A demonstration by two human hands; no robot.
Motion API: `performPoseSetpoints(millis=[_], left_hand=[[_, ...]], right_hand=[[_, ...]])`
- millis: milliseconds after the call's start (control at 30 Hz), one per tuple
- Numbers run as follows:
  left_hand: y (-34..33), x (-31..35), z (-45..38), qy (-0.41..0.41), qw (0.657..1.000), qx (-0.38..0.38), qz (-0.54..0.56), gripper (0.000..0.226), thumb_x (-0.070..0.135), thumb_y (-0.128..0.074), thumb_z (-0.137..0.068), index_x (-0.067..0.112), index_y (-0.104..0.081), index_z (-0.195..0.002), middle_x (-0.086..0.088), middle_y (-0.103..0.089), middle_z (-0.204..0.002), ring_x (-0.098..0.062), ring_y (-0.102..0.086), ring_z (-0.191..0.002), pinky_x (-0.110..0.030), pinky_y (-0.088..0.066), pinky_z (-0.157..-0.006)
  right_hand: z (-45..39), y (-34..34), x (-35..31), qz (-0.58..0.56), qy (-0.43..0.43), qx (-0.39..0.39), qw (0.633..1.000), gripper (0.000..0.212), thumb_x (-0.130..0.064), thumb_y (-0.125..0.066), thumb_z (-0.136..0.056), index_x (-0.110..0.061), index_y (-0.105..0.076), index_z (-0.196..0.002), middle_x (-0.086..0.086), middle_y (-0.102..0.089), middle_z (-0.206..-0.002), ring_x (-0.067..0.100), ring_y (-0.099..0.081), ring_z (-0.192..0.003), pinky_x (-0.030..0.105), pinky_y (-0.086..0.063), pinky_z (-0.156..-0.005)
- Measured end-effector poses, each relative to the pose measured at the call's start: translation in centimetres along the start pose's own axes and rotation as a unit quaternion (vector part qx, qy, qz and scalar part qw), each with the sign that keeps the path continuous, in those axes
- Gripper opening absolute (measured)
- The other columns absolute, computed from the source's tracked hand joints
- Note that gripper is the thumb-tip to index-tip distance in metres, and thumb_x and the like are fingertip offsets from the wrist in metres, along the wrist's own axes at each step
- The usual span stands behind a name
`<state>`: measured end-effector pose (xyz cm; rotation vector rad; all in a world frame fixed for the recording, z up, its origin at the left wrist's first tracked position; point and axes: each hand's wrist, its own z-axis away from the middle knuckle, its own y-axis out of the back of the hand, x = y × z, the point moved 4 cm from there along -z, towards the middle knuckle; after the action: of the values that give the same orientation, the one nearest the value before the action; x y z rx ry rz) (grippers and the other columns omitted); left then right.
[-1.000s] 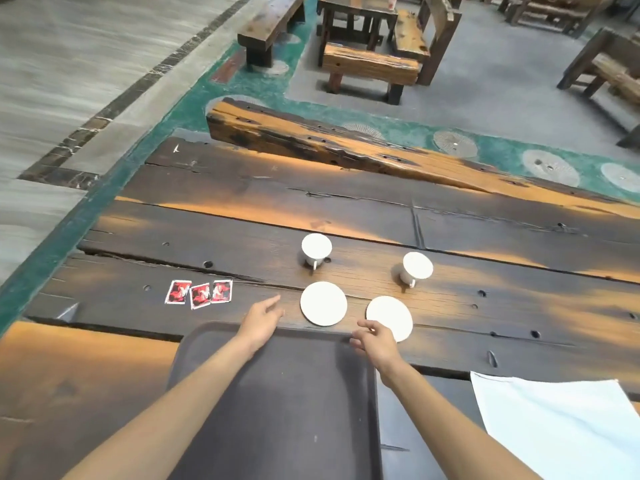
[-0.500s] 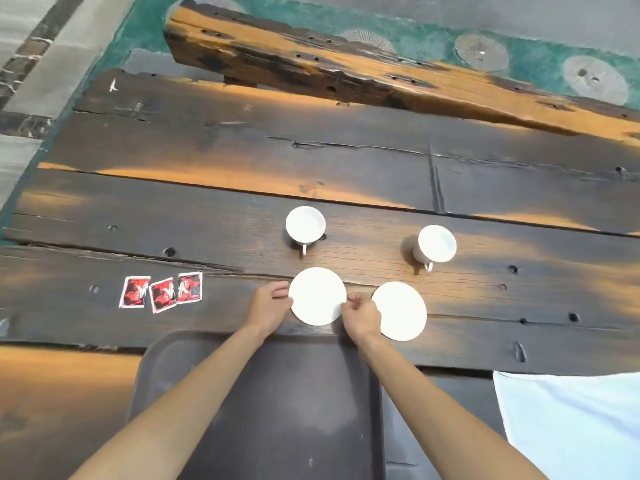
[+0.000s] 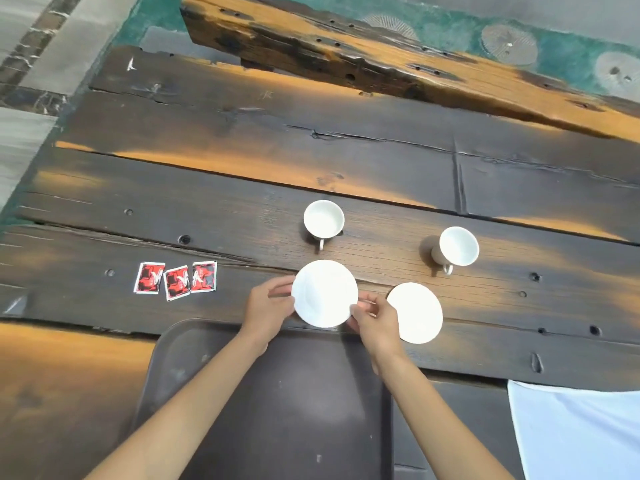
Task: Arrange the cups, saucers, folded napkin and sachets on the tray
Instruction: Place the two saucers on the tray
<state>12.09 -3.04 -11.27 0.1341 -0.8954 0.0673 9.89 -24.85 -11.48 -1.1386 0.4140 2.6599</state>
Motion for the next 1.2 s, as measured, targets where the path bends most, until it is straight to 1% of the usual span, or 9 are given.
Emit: performPoseSetpoints(millis=[200, 300, 400, 600, 700, 833, 933, 1100, 1200], left_hand=[[5.5, -2.0, 5.9, -0.024, 0.999, 0.016, 0.046, 0.049, -0.005, -0.066, -0.088, 0.031, -0.072, -0.121, -0.001, -0.075, -0.113, -0.020, -0.074, -0.101, -0.036, -0.060, -0.090], [8.4, -4.3, 8.5, -0.012, 0.997, 0.045, 0.061, 0.050, -0.007, -0.065, -0.087, 0.036, -0.076, -0.111, 0.004, -0.077, -0.109, -0.015, -0.075, -0.101, -0.031, -0.061, -0.087], [11.2, -6.5, 10.4, -0.004, 0.994, 0.075, 0.086, 0.053, -0.007, -0.065, -0.087, 0.043, -0.077, -0.100, 0.010, -0.078, -0.106, -0.009, -0.075, -0.098, -0.020, -0.060, -0.078], [15.8, -10.8, 11.4, 0.034, 0.985, 0.132, 0.108, 0.046, -0.006, -0.066, -0.086, 0.033, -0.076, -0.109, 0.003, -0.077, -0.111, -0.016, -0.074, -0.102, -0.037, -0.059, -0.092], [17.0, -12.0, 10.9, 0.045, 0.981, 0.154, 0.109, 0.045, -0.004, -0.068, -0.085, 0.036, -0.077, -0.104, 0.005, -0.078, -0.108, -0.016, -0.075, -0.101, -0.034, -0.060, -0.087], [17.6, -12.7, 10.0, 0.050, 0.978, 0.182, 0.083, 0.042, -0.003, -0.066, -0.086, 0.031, -0.076, -0.109, 0.004, -0.077, -0.109, -0.017, -0.073, -0.101, -0.039, -0.061, -0.089], [17.6, -12.8, 9.7, 0.047, 0.979, 0.194, 0.045, 0.043, -0.004, -0.065, -0.087, 0.032, -0.074, -0.110, 0.008, -0.075, -0.106, -0.014, -0.072, -0.099, -0.038, -0.060, -0.090], [17.8, -12.8, 9.8, 0.044, 0.982, 0.184, -0.016, 0.040, 0.004, -0.064, -0.093, 0.024, -0.070, -0.127, 0.006, -0.072, -0.116, -0.018, -0.069, -0.106, -0.031, -0.056, -0.089], [17.4, -11.5, 10.4, 0.009, 0.972, 0.201, -0.121, 0.040, 0.011, -0.059, -0.097, 0.023, -0.064, -0.135, 0.001, -0.062, -0.128, -0.020, -0.064, -0.110, -0.027, -0.050, -0.087]], right_hand=[[5.0, -2.2, 1.6, -0.003, 0.016, -0.072, 0.997, 0.035, 0.003, -0.060, -0.094, -0.026, -0.071, -0.109, -0.013, -0.063, -0.065, 0.003, -0.067, -0.071, 0.023, -0.063, -0.077], [6.9, -4.4, 3.5, 0.020, 0.008, -0.112, 0.993, 0.037, 0.005, -0.059, -0.094, -0.025, -0.074, -0.111, -0.009, -0.063, -0.067, 0.010, -0.068, -0.077, 0.034, -0.064, -0.085], [8.3, -6.9, 5.7, 0.044, -0.003, -0.136, 0.990, 0.038, 0.004, -0.059, -0.093, -0.027, -0.076, -0.107, -0.009, -0.062, -0.065, 0.011, -0.070, -0.081, 0.033, -0.064, -0.081], [9.7, -11.8, 9.0, 0.095, -0.035, -0.158, 0.982, 0.037, 0.006, -0.059, -0.092, -0.025, -0.076, -0.103, 0.007, -0.067, -0.079, 0.020, -0.074, -0.092, 0.031, -0.065, -0.076], [9.6, -13.7, 9.9, 0.120, -0.038, -0.152, 0.980, 0.037, 0.006, -0.060, -0.092, -0.026, -0.076, -0.100, 0.007, -0.071, -0.083, 0.022, -0.075, -0.095, 0.028, -0.065, -0.073], [9.5, -15.1, 10.2, 0.160, -0.009, -0.108, 0.981, 0.043, 0.005, -0.060, -0.089, -0.036, -0.074, -0.090, -0.003, -0.072, -0.073, 0.011, -0.071, -0.073, 0.021, -0.062, -0.063], [9.7, -15.4, 10.4, 0.191, 0.013, -0.093, 0.977, 0.045, 0.005, -0.057, -0.087, -0.038, -0.070, -0.089, -0.001, -0.075, -0.074, 0.009, -0.070, -0.067, 0.029, -0.065, -0.072], [10.0, -15.1, 10.0, 0.207, 0.021, -0.105, 0.972, 0.033, -0.003, -0.059, -0.090, -0.026, -0.071, -0.110, 0.002, -0.075, -0.087, 0.007, -0.066, -0.061, 0.033, -0.066, -0.077], [10.3, -13.7, 9.1, 0.190, 0.031, -0.128, 0.973, 0.029, -0.010, -0.064, -0.095, -0.024, -0.065, -0.120, 0.003, -0.066, -0.092, 0.006, -0.063, -0.059, 0.036, -0.065, -0.080]])
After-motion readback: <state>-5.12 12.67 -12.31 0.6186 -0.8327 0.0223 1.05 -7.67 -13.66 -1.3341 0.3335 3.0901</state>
